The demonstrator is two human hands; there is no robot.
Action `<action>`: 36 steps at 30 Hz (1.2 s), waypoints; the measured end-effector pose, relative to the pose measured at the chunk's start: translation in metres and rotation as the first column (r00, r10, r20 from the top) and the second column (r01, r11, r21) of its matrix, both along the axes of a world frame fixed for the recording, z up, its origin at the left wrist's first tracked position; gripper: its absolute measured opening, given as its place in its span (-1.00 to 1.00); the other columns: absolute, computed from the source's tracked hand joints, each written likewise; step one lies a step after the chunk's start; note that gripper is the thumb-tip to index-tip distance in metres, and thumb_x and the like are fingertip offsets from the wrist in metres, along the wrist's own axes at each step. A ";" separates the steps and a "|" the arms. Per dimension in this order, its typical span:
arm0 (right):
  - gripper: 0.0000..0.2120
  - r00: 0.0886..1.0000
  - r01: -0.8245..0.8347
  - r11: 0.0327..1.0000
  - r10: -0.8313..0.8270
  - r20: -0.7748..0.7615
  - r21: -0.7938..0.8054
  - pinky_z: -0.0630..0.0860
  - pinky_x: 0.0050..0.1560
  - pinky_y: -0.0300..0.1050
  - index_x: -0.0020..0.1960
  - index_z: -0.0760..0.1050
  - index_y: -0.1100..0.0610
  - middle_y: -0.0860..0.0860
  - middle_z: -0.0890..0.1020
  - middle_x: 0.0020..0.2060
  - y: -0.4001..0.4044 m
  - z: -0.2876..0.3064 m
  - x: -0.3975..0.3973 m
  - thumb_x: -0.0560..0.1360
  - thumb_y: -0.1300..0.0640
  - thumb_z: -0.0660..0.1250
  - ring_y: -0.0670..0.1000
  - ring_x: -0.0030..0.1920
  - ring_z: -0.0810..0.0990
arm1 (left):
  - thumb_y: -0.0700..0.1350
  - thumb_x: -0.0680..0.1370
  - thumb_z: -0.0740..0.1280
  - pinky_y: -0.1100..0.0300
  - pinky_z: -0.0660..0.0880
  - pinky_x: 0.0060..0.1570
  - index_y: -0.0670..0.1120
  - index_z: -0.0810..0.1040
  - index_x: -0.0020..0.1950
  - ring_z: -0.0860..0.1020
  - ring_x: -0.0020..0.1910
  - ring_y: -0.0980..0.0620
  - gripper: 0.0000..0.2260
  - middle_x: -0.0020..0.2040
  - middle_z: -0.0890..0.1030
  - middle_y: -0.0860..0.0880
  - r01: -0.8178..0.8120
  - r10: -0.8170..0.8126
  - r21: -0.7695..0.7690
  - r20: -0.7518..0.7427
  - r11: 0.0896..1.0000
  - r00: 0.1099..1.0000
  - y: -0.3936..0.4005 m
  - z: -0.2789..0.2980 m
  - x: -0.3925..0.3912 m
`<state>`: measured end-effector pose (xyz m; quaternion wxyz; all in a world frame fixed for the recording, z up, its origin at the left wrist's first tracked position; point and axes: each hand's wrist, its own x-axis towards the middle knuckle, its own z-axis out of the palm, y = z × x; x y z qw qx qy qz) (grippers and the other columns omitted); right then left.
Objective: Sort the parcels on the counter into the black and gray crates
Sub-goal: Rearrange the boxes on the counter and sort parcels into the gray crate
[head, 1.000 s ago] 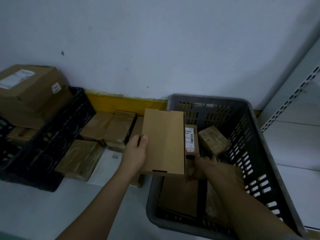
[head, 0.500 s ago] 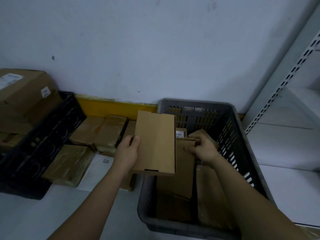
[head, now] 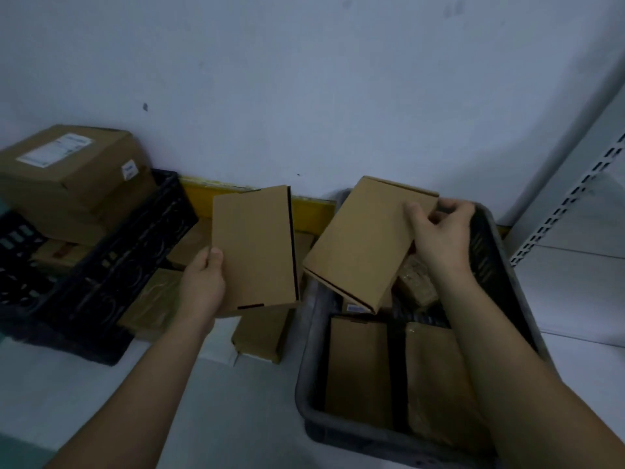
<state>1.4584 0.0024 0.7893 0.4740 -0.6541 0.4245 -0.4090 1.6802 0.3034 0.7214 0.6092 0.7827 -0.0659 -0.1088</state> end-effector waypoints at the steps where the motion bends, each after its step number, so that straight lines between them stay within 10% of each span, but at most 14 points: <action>1: -0.51 0.999 -0.034 0.999 0.033 0.017 0.043 0.62 -0.06 -0.09 0.31 0.30 -0.04 -0.10 0.57 0.12 0.007 0.004 0.006 0.55 -0.16 0.47 -0.08 0.07 0.64 | 0.14 0.78 0.15 0.17 0.50 0.05 0.08 0.53 0.51 0.56 0.12 0.07 -0.64 0.31 0.57 0.08 -0.026 0.025 0.038 0.017 0.999 1.000 0.012 0.000 0.011; 5: -0.61 0.993 -0.114 0.993 0.114 0.017 0.043 0.57 -0.08 -0.08 0.20 0.39 -0.11 -0.12 0.62 0.06 0.045 0.012 0.043 0.42 -0.13 0.37 -0.11 0.04 0.64 | 0.13 0.75 0.16 -0.13 0.51 0.24 0.03 0.45 0.53 0.53 0.23 -0.14 -0.61 0.37 0.55 -0.09 -0.108 0.109 0.149 0.000 0.983 0.994 0.062 -0.004 0.065; 17: -0.86 0.946 -0.161 0.981 0.123 -0.300 -0.105 0.48 0.13 -0.13 0.27 0.49 -0.09 -0.01 0.57 0.24 0.214 -0.092 0.169 0.74 0.08 0.26 -0.02 0.14 0.58 | 0.07 0.78 0.13 -0.04 0.52 0.08 0.07 0.41 0.59 0.55 0.19 -0.11 -0.62 0.36 0.57 -0.08 0.046 -0.026 0.231 -0.091 0.972 0.996 0.176 -0.061 0.156; 20: -0.72 0.900 -0.169 0.985 0.138 -0.413 -0.041 0.36 0.23 -0.30 0.36 0.52 -0.13 -0.04 0.37 0.52 0.256 -0.128 0.185 0.73 0.16 0.27 -0.04 0.32 0.50 | 0.02 0.78 0.11 -0.01 0.48 0.07 0.07 0.39 0.61 0.53 0.16 -0.10 -0.62 0.40 0.56 -0.11 0.098 -0.065 0.308 -0.117 0.946 0.991 0.194 -0.083 0.169; 26: -0.23 0.786 -0.311 0.941 0.335 -0.520 0.137 0.54 0.41 -0.02 0.70 0.19 -0.14 -0.16 0.01 0.69 0.296 -0.166 0.212 0.62 0.26 0.39 0.05 0.54 0.39 | -0.11 0.77 0.09 -0.01 0.52 0.13 0.01 0.44 0.59 0.56 0.16 -0.14 -0.61 0.39 0.60 -0.16 0.175 -0.143 0.384 -0.109 0.907 0.984 0.195 -0.107 0.184; 36: -0.34 0.693 -0.301 0.938 0.339 -0.636 0.172 0.32 0.58 -0.10 0.68 0.27 0.10 0.08 -0.15 0.74 0.324 -0.210 0.243 0.64 0.41 0.29 0.16 0.70 0.18 | -0.22 0.75 0.13 0.00 0.52 0.09 0.06 0.10 0.75 0.59 0.19 -0.24 -0.43 0.38 0.57 -0.24 0.224 -0.219 0.549 -0.076 0.805 0.973 0.181 -0.139 0.192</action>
